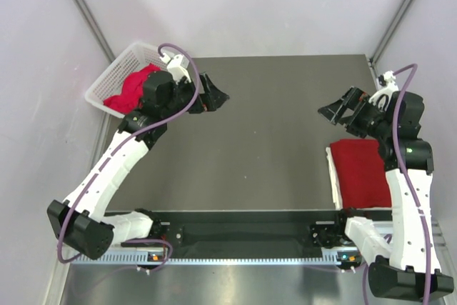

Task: Fold and stack the t-shirts
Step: Reset both grippers

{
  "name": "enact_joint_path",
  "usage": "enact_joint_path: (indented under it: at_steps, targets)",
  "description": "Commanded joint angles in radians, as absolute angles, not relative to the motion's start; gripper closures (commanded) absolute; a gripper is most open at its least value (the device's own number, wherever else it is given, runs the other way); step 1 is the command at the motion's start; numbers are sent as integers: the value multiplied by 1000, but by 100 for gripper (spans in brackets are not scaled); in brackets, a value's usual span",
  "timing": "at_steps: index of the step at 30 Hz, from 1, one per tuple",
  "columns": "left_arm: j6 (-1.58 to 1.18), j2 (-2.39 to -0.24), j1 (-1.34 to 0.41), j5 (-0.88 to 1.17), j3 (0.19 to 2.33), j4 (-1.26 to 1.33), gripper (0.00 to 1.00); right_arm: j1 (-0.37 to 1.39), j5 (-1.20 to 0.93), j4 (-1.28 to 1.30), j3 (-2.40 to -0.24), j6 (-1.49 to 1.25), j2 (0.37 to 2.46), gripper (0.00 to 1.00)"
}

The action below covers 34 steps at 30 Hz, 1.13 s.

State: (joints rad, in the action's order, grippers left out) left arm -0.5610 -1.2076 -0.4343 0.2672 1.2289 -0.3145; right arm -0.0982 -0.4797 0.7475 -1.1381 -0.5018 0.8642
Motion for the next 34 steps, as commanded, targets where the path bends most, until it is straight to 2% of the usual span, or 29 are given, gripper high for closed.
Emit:
enact_joint_path:
  at_steps: [1, 34]
  targets:
    - [-546, -1209, -430, 255, 1269, -258, 1, -84, -494, 707, -1143, -509, 853, 0]
    - [-540, -1220, -430, 261, 1273, -250, 1, -86, -480, 713, -1126, -522, 830, 0]
